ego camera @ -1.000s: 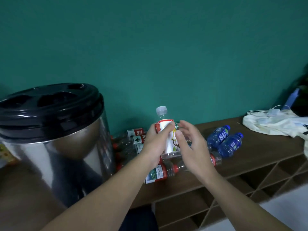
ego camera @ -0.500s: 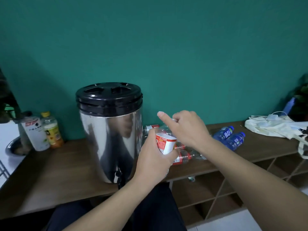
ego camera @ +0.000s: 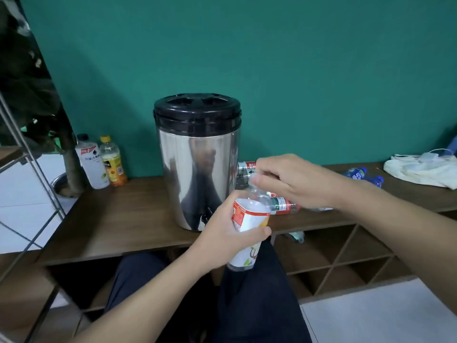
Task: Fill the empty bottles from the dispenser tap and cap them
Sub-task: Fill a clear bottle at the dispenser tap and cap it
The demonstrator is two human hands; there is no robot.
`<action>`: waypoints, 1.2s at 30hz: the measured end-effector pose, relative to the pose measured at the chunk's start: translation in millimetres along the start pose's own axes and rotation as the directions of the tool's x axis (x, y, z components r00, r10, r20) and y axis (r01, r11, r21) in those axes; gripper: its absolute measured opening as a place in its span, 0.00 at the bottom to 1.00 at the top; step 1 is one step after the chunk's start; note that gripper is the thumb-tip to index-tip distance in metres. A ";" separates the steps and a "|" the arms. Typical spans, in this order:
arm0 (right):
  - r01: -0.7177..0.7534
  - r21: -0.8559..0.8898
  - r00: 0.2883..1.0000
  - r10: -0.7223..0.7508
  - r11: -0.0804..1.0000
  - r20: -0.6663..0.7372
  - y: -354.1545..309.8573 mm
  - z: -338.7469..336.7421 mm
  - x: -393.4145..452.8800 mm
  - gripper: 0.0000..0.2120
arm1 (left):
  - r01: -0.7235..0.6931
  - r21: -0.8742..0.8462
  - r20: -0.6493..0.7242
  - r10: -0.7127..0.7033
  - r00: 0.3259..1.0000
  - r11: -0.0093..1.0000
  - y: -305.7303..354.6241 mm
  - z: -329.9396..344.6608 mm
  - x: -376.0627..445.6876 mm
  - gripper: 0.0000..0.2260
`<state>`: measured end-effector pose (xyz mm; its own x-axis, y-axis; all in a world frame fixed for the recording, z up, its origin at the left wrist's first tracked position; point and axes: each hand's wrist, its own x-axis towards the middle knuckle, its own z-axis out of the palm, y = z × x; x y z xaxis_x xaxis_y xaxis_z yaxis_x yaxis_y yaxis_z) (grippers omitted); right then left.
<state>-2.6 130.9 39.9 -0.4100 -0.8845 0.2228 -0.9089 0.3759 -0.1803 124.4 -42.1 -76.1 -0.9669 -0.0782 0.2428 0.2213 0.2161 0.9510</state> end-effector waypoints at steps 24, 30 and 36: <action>-0.462 0.089 0.886 0.463 0.882 0.009 38.5 224.0 16.8 0.08 | 0.310 -0.080 -0.133 -0.319 0.938 0.947 -186.9 -11.4 -67.6 0.24; -0.490 0.034 0.871 0.491 0.871 -0.025 45.3 254.3 34.4 0.12 | 0.358 -0.117 -0.189 -0.374 0.908 0.927 -203.9 -17.1 -68.1 0.26; -0.496 0.154 0.851 0.513 0.855 -0.112 37.3 249.8 27.2 0.21 | 0.367 -0.162 -0.239 -0.397 0.886 0.916 -211.2 -23.6 -63.2 0.29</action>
<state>-28.7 51.8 -200.1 -0.8240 -0.5287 0.2039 -0.5621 0.7170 -0.4122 141.8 -105.7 -287.8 -0.9145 -0.3874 -0.1170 -0.1316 0.0111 0.9912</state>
